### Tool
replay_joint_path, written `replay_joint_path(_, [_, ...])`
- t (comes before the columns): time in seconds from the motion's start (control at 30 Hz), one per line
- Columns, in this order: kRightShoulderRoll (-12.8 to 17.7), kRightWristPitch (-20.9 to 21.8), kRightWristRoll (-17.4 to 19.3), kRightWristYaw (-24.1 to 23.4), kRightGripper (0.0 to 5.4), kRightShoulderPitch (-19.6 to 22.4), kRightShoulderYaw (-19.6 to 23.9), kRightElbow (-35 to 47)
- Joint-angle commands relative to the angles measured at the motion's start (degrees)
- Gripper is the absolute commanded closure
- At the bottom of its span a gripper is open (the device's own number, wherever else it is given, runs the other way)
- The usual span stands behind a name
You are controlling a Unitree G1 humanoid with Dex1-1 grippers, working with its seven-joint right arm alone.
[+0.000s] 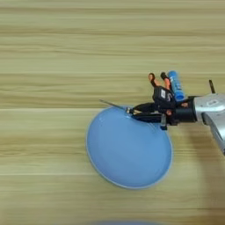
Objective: Move the objects on the table
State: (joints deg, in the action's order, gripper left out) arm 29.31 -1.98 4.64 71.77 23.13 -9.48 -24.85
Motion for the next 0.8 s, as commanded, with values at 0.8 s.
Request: replay_joint_path(0.8, [1.6, 0.0, 0.7, -1.7, 2.91, 3.7, 2.2, 3.4])
